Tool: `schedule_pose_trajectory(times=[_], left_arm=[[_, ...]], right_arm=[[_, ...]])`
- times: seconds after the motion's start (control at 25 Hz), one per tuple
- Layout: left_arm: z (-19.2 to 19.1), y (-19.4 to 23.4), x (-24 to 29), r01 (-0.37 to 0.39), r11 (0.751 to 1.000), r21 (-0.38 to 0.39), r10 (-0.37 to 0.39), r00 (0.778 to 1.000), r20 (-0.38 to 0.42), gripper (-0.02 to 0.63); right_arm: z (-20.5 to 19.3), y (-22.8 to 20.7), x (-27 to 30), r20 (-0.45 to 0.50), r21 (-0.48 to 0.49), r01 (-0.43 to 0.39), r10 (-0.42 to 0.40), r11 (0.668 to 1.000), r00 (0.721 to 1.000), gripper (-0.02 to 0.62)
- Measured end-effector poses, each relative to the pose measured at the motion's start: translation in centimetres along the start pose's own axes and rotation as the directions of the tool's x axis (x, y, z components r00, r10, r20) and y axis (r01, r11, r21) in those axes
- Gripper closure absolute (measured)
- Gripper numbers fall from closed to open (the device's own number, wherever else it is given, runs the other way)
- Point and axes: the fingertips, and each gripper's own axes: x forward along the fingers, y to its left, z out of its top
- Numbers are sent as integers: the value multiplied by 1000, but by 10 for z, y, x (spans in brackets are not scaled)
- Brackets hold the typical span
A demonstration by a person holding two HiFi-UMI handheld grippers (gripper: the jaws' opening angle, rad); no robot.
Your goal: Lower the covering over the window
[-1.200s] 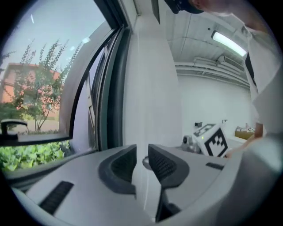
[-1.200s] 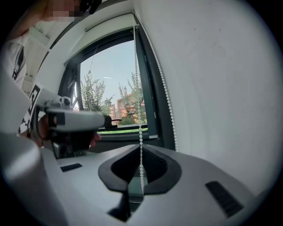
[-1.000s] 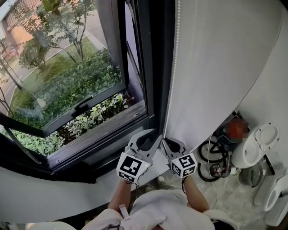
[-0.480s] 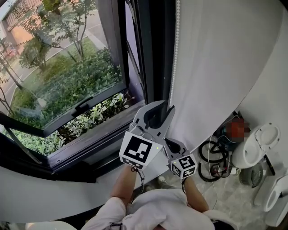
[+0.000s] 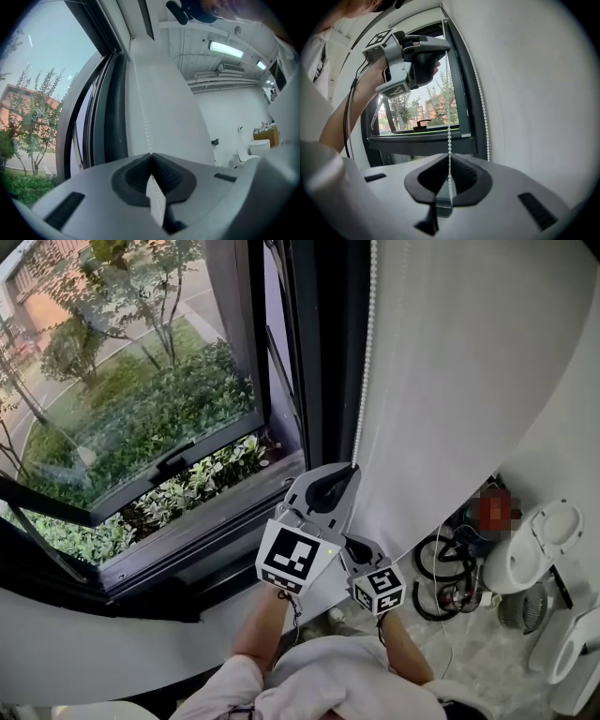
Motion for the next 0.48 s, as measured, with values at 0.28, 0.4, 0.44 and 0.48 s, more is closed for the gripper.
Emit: schedule_pose_trajectory(times=[0.28, 0.4, 0.44, 0.48], left_arm=[[-36, -5, -4, -4, 1000, -31, 2, 998, -61, 592], [-48, -9, -5, -2, 999, -44, -2, 996, -84, 592], [-53, -10, -5, -2, 999, -47, -3, 996, -93, 592], [-57, -10, -5, -2, 999, -51, -3, 995, -100, 592]], right_arm=[[-35, 2, 8, -85, 18, -17, 18, 1000, 996, 588], [-47, 0, 11, -113, 29, -19, 22, 999, 993, 588], [-52, -1, 11, -122, 32, -18, 22, 999, 992, 588], [-56, -2, 12, -132, 35, -17, 22, 999, 991, 588]])
